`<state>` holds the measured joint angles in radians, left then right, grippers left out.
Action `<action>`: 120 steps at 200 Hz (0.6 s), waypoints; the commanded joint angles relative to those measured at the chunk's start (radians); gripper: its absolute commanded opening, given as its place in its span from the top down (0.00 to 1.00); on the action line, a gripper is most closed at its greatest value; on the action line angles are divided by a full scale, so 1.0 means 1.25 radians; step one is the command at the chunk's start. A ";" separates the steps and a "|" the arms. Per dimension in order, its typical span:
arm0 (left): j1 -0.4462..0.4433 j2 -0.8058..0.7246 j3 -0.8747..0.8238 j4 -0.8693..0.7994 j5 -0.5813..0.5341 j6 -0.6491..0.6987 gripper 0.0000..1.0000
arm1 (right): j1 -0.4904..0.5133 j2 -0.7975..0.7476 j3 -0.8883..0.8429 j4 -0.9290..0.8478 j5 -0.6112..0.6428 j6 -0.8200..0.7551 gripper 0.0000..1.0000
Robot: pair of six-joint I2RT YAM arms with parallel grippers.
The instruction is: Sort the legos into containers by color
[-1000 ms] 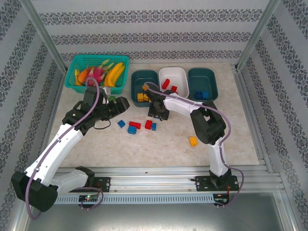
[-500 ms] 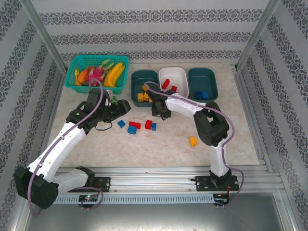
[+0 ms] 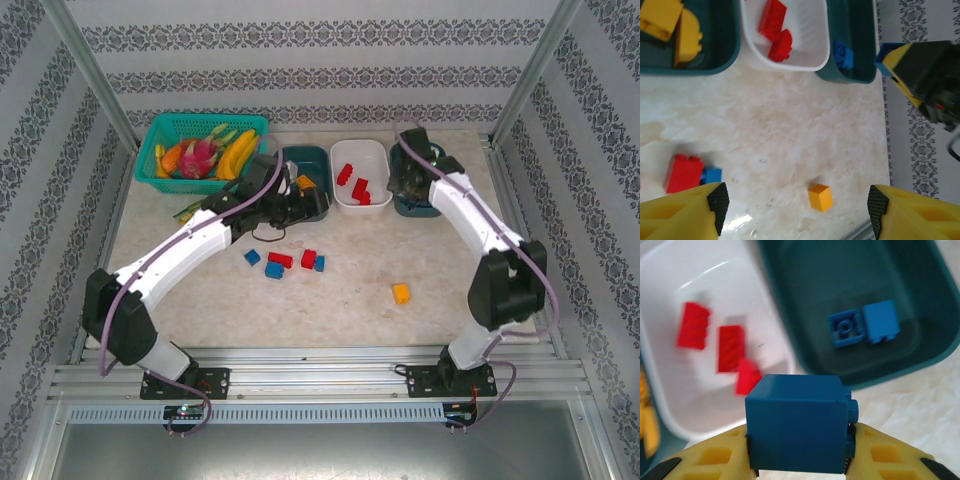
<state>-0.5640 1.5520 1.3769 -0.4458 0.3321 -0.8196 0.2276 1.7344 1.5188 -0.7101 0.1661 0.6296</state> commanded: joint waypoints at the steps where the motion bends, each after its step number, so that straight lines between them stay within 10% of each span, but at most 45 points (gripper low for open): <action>1: -0.013 0.039 0.061 0.036 0.023 0.006 0.24 | -0.060 0.106 0.095 -0.031 -0.044 -0.050 0.70; 120: -0.017 0.030 0.073 0.004 -0.016 0.009 0.24 | -0.177 0.555 0.555 -0.223 -0.197 -0.119 0.63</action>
<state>-0.5705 1.6371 1.4826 -0.4332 0.3317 -0.8192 0.0044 2.4115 2.1777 -0.9115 -0.0425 0.5182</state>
